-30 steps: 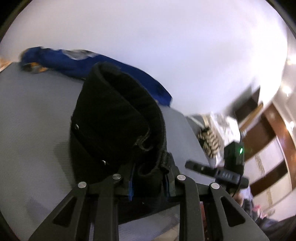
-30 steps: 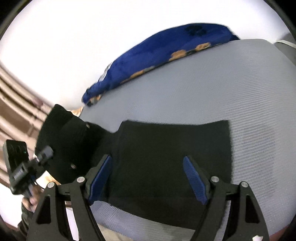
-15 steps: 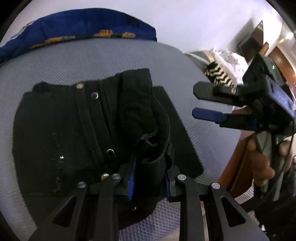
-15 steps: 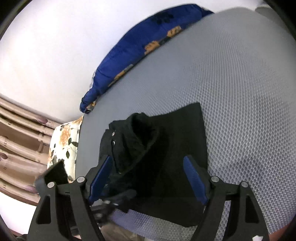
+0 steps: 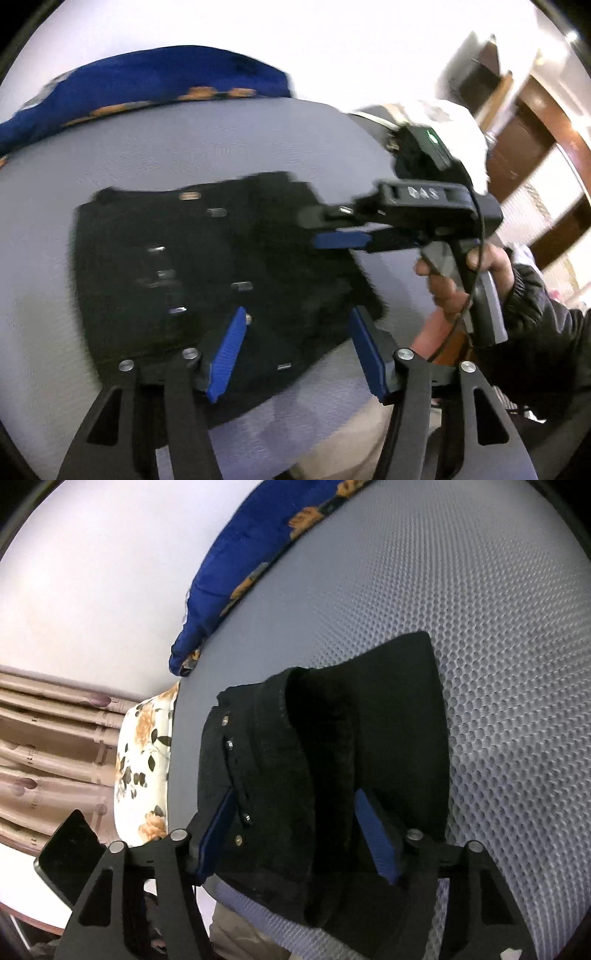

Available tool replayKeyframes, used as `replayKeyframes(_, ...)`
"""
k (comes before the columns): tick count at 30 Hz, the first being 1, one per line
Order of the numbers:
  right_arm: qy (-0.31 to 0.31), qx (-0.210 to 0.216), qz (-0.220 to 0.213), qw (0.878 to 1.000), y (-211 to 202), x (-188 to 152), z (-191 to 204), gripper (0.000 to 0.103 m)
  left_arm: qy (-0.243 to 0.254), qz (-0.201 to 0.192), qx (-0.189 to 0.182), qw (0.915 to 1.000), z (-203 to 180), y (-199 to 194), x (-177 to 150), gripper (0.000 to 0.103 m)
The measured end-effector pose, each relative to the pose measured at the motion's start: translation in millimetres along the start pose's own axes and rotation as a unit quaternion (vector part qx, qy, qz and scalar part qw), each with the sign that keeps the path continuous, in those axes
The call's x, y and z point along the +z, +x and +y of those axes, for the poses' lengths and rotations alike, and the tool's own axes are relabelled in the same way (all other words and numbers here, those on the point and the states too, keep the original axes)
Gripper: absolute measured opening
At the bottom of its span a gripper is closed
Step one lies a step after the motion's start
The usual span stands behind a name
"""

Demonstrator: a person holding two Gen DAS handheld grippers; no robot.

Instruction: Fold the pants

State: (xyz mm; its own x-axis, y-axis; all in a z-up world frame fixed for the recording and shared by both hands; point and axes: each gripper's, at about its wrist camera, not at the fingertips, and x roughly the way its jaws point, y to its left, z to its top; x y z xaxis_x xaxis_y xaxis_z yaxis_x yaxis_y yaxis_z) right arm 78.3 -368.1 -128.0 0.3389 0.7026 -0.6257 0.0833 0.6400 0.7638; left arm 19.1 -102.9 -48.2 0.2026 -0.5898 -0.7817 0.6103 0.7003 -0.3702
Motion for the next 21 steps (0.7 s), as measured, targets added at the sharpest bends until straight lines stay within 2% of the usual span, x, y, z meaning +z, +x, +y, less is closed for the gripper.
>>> replayKeyframes(3,0.011,0.0,-0.007,1.0,9.3,6.5,-11.0,0.052,-0.052,-0.016,0.017,0.9984,33.6,-14.8,-3.0,0.059)
replayKeyframes(6,0.014,0.015,-0.019,1.0,13.5,14.9,-20.0,0.048,-0.091,-0.033,0.052,0.994,65.8,-23.7,-6.9,0.059)
replayKeyframes(8,0.016,0.026,-0.027,0.999,17.1,21.6,-20.9,0.048,-0.111,-0.036,0.067,0.9909,81.3,-27.1,-12.2,0.059)
replayKeyframes(11,0.008,0.037,-0.022,0.999,23.2,24.7,-15.2,0.051,-0.144,-0.031,0.071,0.9865,99.7,-26.7,-21.3,0.059)
replayKeyframes(13,-0.013,0.035,-0.011,0.999,27.7,22.0,-8.4,0.052,-0.156,-0.027,0.074,0.9847,103.9,-22.9,-23.7,0.059)
replayKeyframes(16,-0.031,0.062,0.031,0.997,34.1,13.6,-1.1,0.049,-0.16,-0.03,0.074,0.9839,106.0,-24.2,-27.3,0.059)
replayKeyframes(18,-0.038,0.044,0.027,0.998,36.8,9.7,0.4,0.042,-0.157,-0.031,0.074,0.9843,106.7,-23.1,-26.2,0.059)
replayKeyframes(21,0.024,0.062,0.013,0.998,41.6,16.5,-12.1,0.031,-0.158,-0.029,0.079,0.9839,109.1,-17.4,-19.5,0.059)
